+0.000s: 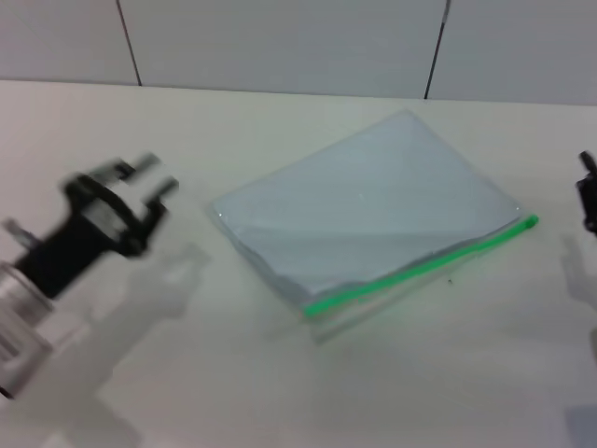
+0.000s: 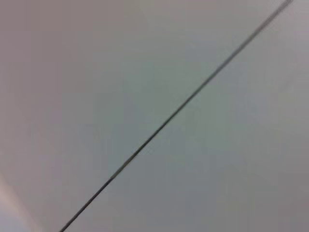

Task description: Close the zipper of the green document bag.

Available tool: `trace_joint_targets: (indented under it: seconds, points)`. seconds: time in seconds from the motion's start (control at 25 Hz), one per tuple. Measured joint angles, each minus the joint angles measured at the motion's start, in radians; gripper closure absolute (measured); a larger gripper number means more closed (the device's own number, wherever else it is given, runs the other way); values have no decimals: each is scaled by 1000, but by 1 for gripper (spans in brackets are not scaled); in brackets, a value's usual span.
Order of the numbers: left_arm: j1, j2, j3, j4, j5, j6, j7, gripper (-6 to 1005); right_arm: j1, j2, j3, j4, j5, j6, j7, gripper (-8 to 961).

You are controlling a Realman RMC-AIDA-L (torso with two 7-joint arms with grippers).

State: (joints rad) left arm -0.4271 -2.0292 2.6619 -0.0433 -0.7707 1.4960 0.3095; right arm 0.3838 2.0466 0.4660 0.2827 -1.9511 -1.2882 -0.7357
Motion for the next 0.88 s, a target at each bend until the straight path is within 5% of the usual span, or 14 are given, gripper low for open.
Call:
trace_joint_targets:
  seconds: [0.2,0.4,0.72,0.88]
  points:
    - [40,0,-148,74,-183,58,-61,644,-40,1,-1,32,41,-174,193,571]
    - [44,2,-223,83,-312,100,-277,444,-44,-3,12,18,51,-213,532,359]
    - [34,5,-259,45,-402,109,-493,414,-28,-6,3,-33,72,-219,701,52]
    - [33,3,-260,45,-404,110,-491,414,-25,-6,4,-32,72,-220,702,52]
